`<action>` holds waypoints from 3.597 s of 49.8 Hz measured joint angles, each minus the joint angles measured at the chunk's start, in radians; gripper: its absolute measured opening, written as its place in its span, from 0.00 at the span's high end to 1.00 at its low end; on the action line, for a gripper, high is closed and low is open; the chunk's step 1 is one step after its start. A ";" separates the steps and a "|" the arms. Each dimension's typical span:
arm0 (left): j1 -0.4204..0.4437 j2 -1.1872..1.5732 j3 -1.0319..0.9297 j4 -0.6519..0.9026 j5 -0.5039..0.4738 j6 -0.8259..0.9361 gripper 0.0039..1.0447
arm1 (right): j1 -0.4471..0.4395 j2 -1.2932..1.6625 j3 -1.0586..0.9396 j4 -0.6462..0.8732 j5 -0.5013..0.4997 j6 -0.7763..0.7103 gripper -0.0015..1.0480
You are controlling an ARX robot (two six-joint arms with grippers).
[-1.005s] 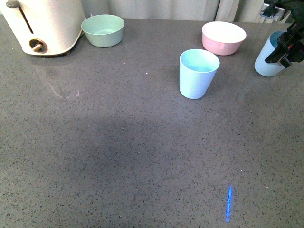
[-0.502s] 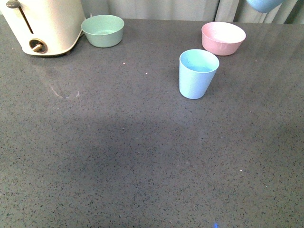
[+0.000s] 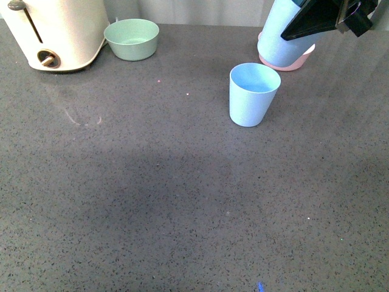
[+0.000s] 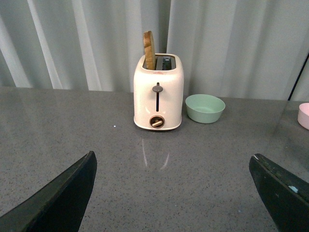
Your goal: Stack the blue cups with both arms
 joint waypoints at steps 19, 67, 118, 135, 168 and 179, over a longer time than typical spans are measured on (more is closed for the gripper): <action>0.000 0.000 0.000 0.000 0.000 0.000 0.08 | 0.042 0.053 0.004 0.008 0.034 -0.011 0.98; 0.000 0.000 0.000 0.000 0.000 0.000 0.08 | 0.048 0.103 0.004 0.061 0.047 0.026 0.45; 0.000 0.000 0.000 0.000 0.000 0.000 0.08 | -0.209 -0.780 -1.101 1.266 0.355 0.887 0.98; 0.000 0.000 0.000 0.000 0.000 0.000 0.08 | -0.250 -0.955 -1.274 1.268 0.341 0.887 0.98; 0.000 0.000 0.000 0.000 0.000 0.000 0.08 | -0.250 -1.282 -1.432 1.110 0.340 0.887 0.98; 0.000 0.000 0.000 0.000 0.000 0.001 0.08 | -0.250 -1.404 -1.432 1.006 0.340 0.888 0.98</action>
